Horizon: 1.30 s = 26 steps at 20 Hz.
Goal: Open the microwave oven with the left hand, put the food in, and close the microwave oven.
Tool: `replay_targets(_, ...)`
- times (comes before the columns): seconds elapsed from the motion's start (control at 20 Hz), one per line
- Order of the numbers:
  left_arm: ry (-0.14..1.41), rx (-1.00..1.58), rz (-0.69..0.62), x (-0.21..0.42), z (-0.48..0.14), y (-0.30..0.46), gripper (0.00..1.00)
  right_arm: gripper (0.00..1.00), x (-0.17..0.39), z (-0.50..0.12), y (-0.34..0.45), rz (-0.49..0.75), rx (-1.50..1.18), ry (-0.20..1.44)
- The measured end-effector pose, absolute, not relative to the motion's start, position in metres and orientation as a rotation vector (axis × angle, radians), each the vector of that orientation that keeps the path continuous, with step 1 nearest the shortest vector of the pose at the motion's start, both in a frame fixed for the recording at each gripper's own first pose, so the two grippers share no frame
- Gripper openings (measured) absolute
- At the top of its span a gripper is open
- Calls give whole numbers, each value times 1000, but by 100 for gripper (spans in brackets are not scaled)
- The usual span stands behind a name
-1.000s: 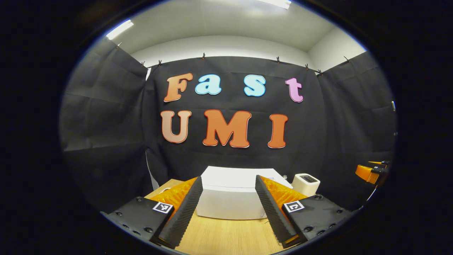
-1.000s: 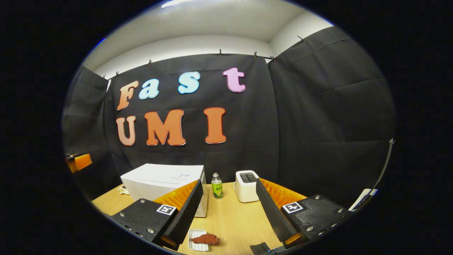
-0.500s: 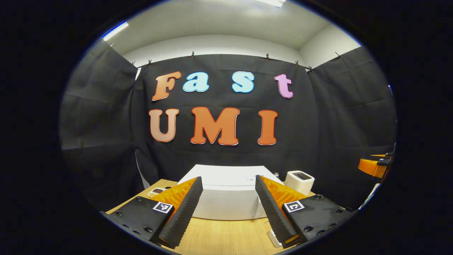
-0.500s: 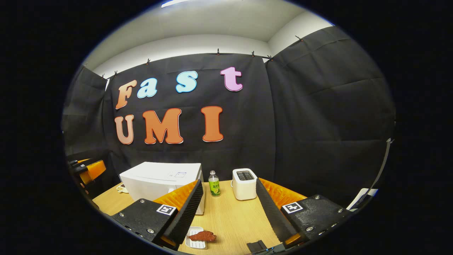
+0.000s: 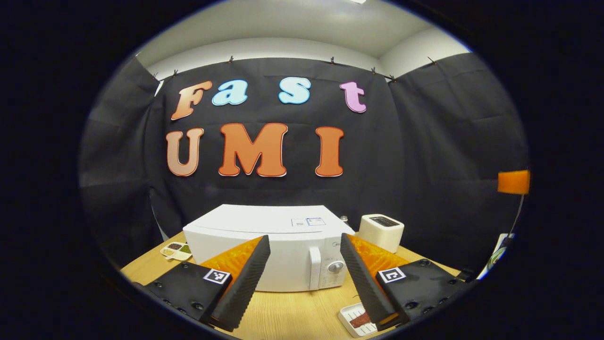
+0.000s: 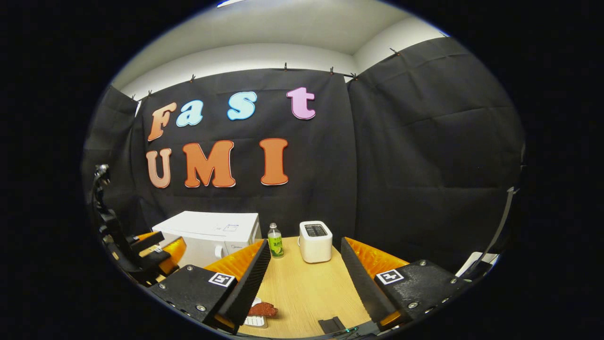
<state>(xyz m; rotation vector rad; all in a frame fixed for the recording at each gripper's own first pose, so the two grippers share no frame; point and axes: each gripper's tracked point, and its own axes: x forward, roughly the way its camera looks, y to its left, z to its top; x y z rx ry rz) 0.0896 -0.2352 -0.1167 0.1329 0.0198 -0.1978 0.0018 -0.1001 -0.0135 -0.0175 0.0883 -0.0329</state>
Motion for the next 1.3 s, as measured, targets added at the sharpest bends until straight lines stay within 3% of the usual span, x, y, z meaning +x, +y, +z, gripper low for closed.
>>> replay_targets(0.6, 163, 115, -203, 175, -229, -260, 98, 93, -8, -32, -146, -160, -89, 155)
replay_targets(0.7, 174, 111, -195, 183, -240, -258, 94, 93, -4, -34, -149, -167, -93, 165)
replay_targets(0.9, 183, 133, -183, 197, -252, -256, 98, 93, 1, -41, -153, -178, -102, 190)
replay_targets(1.05, 178, 166, -189, 205, -250, -257, 78, 93, 4, -46, -152, -174, -97, 203)
replay_targets(1.1, 166, 171, -184, 207, -247, -257, 78, 93, 5, -47, -152, -173, -96, 206)
replay_targets(1.2, 154, 200, -190, 208, -244, -264, 41, 93, 7, -48, -150, -171, -96, 209)
replay_targets(1.3, 156, 206, -169, 209, -242, -260, 43, 93, 8, -47, -148, -167, -93, 210)
